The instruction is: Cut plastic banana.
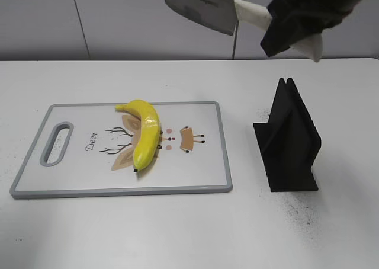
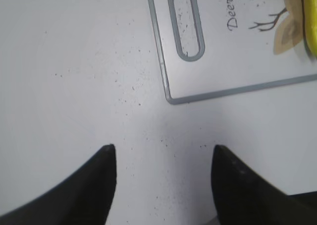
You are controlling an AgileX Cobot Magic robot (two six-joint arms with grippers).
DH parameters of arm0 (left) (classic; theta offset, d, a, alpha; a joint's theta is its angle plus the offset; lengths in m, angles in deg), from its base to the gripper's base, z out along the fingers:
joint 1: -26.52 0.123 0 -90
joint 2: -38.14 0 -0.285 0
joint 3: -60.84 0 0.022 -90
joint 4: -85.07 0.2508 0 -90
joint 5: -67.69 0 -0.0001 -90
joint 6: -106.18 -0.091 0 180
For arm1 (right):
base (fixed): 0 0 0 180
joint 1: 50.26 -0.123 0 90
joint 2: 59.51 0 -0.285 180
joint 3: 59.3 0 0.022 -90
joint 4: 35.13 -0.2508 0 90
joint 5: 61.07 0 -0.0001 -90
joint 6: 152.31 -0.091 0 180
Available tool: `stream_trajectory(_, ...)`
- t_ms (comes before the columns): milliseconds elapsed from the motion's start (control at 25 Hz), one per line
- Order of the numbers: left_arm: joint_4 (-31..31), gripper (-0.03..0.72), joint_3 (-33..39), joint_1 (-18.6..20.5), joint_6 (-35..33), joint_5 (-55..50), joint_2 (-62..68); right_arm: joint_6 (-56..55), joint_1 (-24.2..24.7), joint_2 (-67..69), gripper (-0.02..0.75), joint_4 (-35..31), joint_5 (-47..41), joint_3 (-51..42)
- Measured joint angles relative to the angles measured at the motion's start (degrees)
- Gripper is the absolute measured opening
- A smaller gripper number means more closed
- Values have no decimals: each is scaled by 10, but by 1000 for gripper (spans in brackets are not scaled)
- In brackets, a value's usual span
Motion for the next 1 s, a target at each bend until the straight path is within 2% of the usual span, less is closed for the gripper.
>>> stream_trajectory(160,0,562,75,0,0,8,-93,-25,0,-86,162,0,103,-137)
stream_trajectory(440,0,543,186,0,0,68,-274,-120,0,-214,162,21,220,-302)
stream_trajectory(680,0,541,253,0,0,104,-421,-202,0,-275,162,64,232,-371)
stream_trajectory(1000,0,541,307,0,0,104,-581,-282,0,-314,162,98,241,-433)
